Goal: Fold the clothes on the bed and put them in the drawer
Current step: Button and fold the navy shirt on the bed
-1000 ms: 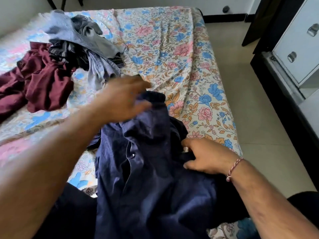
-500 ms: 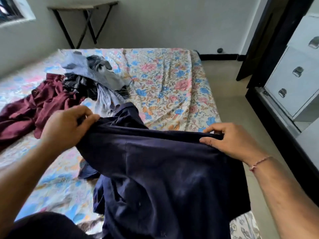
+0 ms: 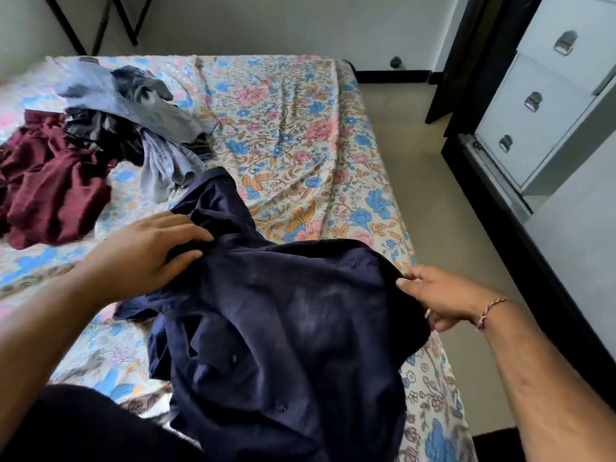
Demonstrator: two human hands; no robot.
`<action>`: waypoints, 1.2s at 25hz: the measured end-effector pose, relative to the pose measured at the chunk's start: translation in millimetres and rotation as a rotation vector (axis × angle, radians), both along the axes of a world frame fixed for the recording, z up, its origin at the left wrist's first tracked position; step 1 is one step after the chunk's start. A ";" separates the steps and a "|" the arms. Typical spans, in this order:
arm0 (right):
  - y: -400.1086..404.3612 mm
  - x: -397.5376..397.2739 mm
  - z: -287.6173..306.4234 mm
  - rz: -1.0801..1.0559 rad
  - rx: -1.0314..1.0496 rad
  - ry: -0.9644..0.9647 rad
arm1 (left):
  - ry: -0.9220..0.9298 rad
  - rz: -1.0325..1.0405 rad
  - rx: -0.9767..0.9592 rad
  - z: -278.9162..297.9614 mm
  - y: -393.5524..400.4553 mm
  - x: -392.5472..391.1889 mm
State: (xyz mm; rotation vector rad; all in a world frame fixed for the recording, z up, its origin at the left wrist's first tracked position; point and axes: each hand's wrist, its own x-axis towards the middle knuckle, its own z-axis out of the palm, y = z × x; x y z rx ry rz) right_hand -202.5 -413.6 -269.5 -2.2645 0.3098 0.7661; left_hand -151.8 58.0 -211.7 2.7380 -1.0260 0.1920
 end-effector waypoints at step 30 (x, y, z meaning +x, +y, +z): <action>45.1 30.4 -20.1 -0.604 0.437 -0.319 | 0.015 0.244 -0.284 26.0 40.3 -30.8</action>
